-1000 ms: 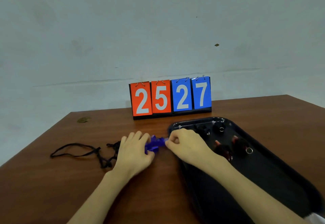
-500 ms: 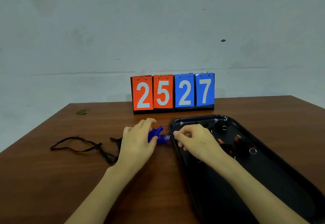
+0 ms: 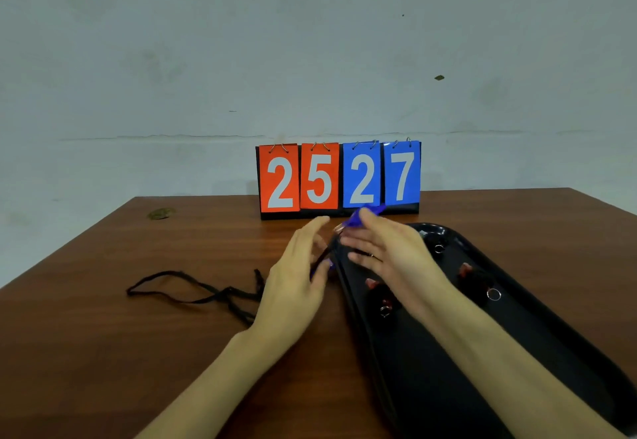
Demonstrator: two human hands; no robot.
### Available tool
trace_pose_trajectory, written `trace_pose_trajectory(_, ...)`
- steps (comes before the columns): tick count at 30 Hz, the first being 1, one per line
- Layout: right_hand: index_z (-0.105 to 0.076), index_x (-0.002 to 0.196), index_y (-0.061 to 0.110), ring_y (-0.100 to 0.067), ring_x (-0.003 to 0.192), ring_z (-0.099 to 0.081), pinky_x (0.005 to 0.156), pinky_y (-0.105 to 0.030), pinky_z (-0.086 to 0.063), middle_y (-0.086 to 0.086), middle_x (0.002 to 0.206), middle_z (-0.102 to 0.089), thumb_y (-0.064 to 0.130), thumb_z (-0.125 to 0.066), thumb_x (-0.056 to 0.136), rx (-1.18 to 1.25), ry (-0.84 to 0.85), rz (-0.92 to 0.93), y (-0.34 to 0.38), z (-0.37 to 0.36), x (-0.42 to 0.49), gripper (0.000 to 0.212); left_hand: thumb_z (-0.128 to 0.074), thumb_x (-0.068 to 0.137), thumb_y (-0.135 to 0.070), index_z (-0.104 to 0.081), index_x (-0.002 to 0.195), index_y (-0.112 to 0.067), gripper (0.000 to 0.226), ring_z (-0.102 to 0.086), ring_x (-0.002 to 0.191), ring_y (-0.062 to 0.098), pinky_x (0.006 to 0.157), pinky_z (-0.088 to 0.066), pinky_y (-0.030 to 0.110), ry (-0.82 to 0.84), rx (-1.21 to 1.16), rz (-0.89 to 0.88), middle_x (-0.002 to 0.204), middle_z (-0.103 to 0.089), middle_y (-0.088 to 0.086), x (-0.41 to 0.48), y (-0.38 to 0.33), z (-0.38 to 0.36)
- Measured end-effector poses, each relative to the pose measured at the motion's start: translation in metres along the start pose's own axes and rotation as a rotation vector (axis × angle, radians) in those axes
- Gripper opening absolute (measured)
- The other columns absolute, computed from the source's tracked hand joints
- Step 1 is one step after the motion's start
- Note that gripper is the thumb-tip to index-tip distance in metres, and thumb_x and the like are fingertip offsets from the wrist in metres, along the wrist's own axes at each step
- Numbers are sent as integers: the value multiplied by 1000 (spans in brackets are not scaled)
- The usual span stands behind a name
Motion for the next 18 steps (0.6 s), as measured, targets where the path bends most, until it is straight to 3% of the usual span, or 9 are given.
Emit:
trace_pose_trajectory(3,-57,98,7,-23,85,-72,82,-38,-55,-12,88,-73,30,-45,96,475,32,-112,9,5,1,26,-57,90,-13,-46,124,-32,41,-62,81,4,77,-56,27,27,60,188,91,-61,-14,8,22,6)
trace_pose_trajectory(6,-52,82,10,-14,53,-60,62,-31,-57,-3,60,-56,33,-41,98,561,-40,-78,12,12,1,30,-61,88,-14,-53,110,-31,29,-63,78,11,75,-56,34,91,147,352,88,-61,-10,13,44,18)
trace_pose_trajectory(9,-45,77,15,-7,39,-29,40,-19,-32,3,55,-39,38,-37,99,493,-105,26,19,22,3,33,-63,86,-17,-56,103,-30,22,-58,85,8,72,-47,23,224,374,304,88,-58,-14,13,57,27)
trace_pose_trajectory(11,-42,77,16,-6,38,-23,35,-17,-21,4,55,-36,40,-36,99,392,-167,104,27,29,4,33,-64,86,-21,-56,96,-30,16,-57,89,8,72,-43,20,257,398,284,89,-59,-14,14,62,31)
trace_pose_trajectory(14,-45,85,16,-3,39,-28,35,-16,-23,7,55,-39,41,-38,98,164,-329,245,35,38,0,29,-67,83,-31,-58,95,-30,15,-58,94,8,78,-45,22,276,358,288,92,-59,-14,16,70,36)
trace_pose_trajectory(18,-47,101,11,3,48,-47,41,-10,-34,15,64,-47,40,-41,97,-103,-501,469,41,38,-9,30,-58,85,-47,-60,105,-33,25,-53,101,8,102,-40,42,319,388,331,102,-58,-15,15,79,42)
Point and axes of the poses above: each hand's wrist, its own x-axis towards the middle knuckle, its own z-axis out of the back of the hand, y = z × x, the point moved 4 cm from there along x, towards the middle knuckle
